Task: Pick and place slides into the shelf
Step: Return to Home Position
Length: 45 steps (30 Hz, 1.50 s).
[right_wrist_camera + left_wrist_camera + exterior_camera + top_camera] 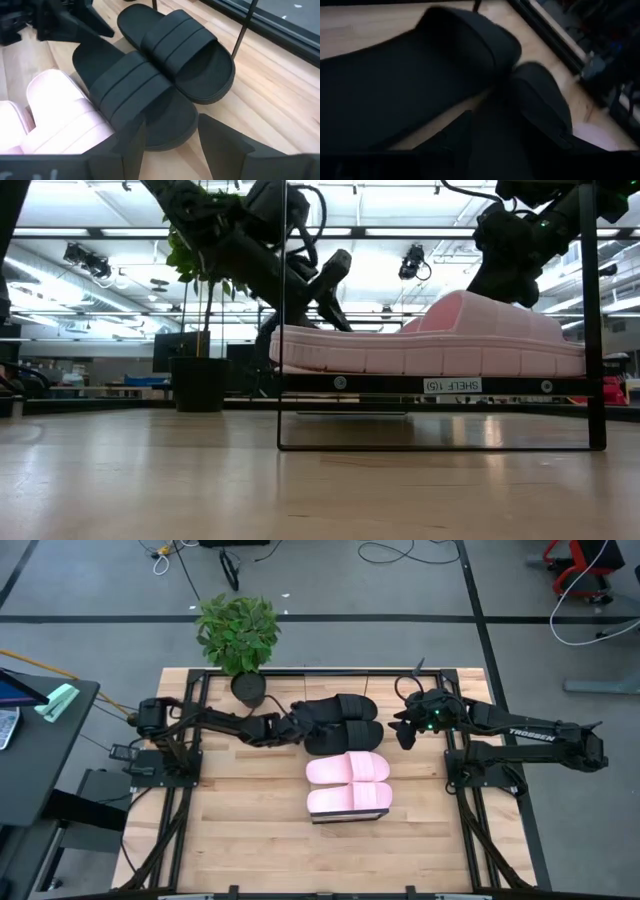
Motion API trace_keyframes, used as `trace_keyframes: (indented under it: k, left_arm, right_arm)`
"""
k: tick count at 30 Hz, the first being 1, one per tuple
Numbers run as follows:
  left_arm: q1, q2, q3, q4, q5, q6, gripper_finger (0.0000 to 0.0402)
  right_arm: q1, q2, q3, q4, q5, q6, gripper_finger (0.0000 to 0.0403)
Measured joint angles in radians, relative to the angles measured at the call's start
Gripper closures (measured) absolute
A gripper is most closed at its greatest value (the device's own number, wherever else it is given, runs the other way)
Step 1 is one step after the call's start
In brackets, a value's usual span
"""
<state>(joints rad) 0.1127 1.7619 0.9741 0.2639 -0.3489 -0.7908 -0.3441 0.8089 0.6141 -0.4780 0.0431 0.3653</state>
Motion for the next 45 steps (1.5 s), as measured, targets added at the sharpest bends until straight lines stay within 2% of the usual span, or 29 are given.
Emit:
trace_keyframes:
  k: [4, 14, 20, 23, 28, 31, 33, 36, 37, 40, 45]
  left_arm:
    - [-0.048, -0.036, 0.0, -0.074, -0.026, 0.035, 0.0239]
    - [-0.172, -0.17, 0.0, -0.268, -0.17, 0.136, 0.0257]
    - [-0.241, -0.236, -0.029, -0.32, -0.266, 0.161, 0.0277]
    - [-0.26, -0.285, -0.152, -0.184, -0.27, 0.137, 0.0291]
    - [-0.276, -0.39, -0.432, 0.193, -0.277, 0.128, 0.0319]
    - [-0.284, -0.452, -0.586, 0.413, -0.277, 0.21, 0.034]
    - [-0.285, -0.494, -0.67, 0.546, -0.253, 0.298, 0.0354]
    - [-0.276, -0.539, -0.777, 0.725, -0.176, 0.392, 0.038]
    - [-0.269, -0.55, -0.805, 0.771, -0.15, 0.418, 0.039]
    - [-0.236, -0.584, -0.873, 0.863, -0.055, 0.459, 0.0395]
    - [-0.179, -0.618, -0.922, 0.888, 0.125, 0.519, 0.0396]
  right_arm:
    - [0.026, 0.0, 0.0, 0.0, 0.0, 0.001, 0.0215]
    - [0.135, 0.0, 0.0, 0.004, 0.041, 0.012, 0.0215]
    - [0.193, 0.0, 0.0, 0.023, 0.058, 0.055, 0.0215]
    - [0.23, 0.0, 0.001, 0.02, 0.065, 0.073, 0.0217]
    - [0.321, 0.0, 0.054, -0.052, 0.104, 0.081, 0.0236]
    - [0.39, 0.0, 0.089, -0.1, 0.145, 0.085, 0.0265]
    - [0.437, 0.0, 0.095, -0.099, 0.171, 0.085, 0.0299]
    - [0.506, 0.003, 0.096, -0.099, 0.215, 0.087, 0.0374]
    - [0.529, 0.005, 0.096, -0.096, 0.238, 0.088, 0.0388]
    - [0.596, 0.01, 0.096, -0.063, 0.305, 0.098, 0.0389]
    - [0.654, 0.033, 0.096, 0.002, 0.375, 0.085, 0.0397]
